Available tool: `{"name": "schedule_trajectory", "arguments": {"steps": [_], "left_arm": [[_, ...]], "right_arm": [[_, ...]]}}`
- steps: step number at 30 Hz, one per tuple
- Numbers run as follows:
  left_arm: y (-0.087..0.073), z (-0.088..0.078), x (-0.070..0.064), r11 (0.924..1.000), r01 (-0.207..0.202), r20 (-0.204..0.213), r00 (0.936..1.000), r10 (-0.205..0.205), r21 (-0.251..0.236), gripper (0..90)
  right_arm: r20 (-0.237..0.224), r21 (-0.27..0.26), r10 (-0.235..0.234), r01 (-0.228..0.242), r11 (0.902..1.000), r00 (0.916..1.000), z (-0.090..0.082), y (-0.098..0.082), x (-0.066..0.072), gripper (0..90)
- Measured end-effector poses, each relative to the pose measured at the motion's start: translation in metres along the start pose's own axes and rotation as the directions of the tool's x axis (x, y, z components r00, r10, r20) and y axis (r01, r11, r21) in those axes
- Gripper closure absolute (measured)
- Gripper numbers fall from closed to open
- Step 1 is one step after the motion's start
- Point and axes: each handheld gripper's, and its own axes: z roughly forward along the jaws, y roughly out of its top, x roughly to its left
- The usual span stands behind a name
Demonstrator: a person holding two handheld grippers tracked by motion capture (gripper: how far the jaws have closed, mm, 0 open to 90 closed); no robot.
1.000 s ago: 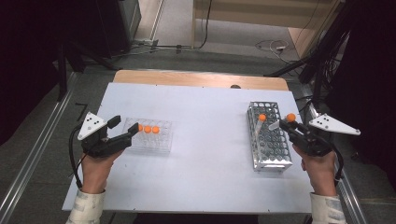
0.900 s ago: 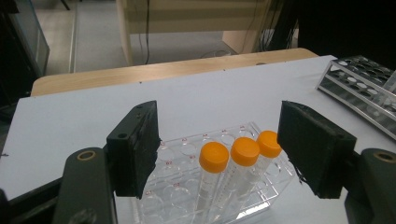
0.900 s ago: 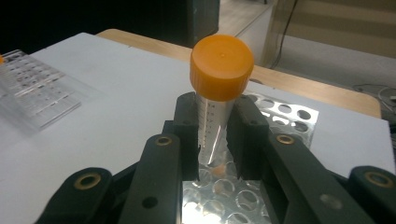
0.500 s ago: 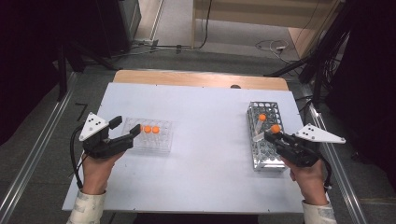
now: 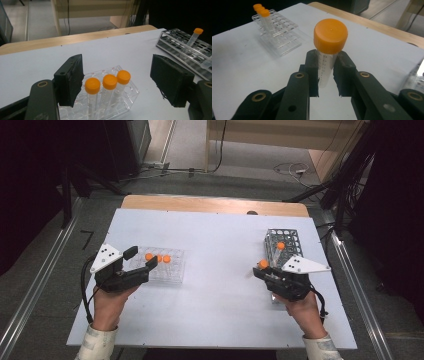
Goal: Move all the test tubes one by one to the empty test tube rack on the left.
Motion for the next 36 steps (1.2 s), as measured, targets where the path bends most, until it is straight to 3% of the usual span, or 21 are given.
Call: {"name": "schedule_trajectory", "arguments": {"steps": [10,24,36], "left_arm": [[0.004,-0.002,-0.013,0.9999,0.001,0.067,0.9978,0.000,-0.015,27.0],[-0.001,0.010,-0.036,0.9986,-0.050,0.124,0.9912,0.047,0.019,27.0],[-0.005,0.019,-0.069,0.9941,-0.104,0.211,0.9728,0.095,0.030,27.1]], "right_arm": [[-0.075,0.033,-0.060,0.062,0.9975,0.9954,0.028,0.006,0.027,72.3],[-0.135,0.074,-0.092,0.102,0.9920,0.9865,0.055,0.003,0.049,72.2],[-0.174,0.076,-0.113,0.128,0.9888,0.9782,0.068,0.007,0.065,72.3]]}}
